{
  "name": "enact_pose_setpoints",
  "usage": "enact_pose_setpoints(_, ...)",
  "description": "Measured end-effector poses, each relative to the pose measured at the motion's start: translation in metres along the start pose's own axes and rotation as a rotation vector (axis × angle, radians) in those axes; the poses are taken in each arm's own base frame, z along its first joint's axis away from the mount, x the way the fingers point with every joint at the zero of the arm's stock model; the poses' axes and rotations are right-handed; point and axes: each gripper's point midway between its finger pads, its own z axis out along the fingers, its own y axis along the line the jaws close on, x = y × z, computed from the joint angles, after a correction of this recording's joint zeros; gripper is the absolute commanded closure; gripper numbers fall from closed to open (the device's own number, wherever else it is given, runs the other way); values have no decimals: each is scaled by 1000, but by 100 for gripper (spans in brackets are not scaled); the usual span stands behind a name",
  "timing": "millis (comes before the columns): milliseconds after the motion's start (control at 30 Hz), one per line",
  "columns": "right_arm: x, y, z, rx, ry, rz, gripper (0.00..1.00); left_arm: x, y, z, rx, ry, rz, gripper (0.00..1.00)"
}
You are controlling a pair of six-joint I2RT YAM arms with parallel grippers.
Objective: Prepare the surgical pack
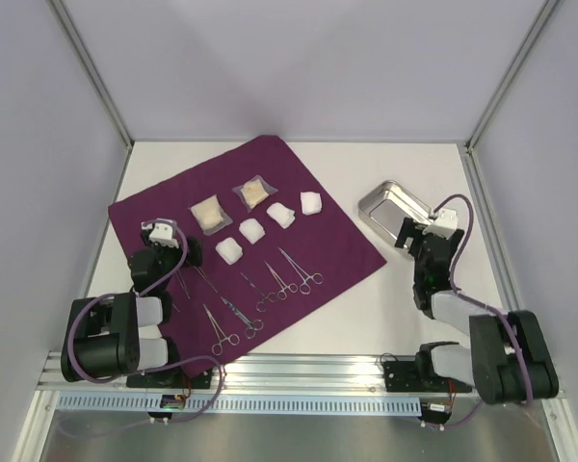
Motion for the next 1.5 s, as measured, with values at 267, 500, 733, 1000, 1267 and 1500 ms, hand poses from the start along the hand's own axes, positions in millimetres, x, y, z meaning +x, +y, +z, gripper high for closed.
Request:
enact_pose_setpoints(267, -129, 32, -12, -120, -64, 189, 40, -7, -5, 4, 29, -3, 11, 0)
enact_pose_setpoints(500, -131, 128, -58, -404, 205, 115, 48, -120, 10, 24, 15, 30, 56, 5)
enact_pose_setpoints(733, -52, 186, -118, -554, 583, -146, 78, -202, -5, -22, 95, 192, 167, 13)
enact_pose_setpoints(1000, 25, 225, -176, -694, 852, -398, 65, -82, -6, -112, 75, 727, 144, 15)
enact_pose_setpoints(1267, 39, 277, -158, -785, 894, -482, 56, -92, 1, -136, -4, 707, 189, 14)
enact_pose_setpoints(1500, 73, 293, -141, -792, 952, -594, 76, -90, 2, -135, -5, 722, 183, 14)
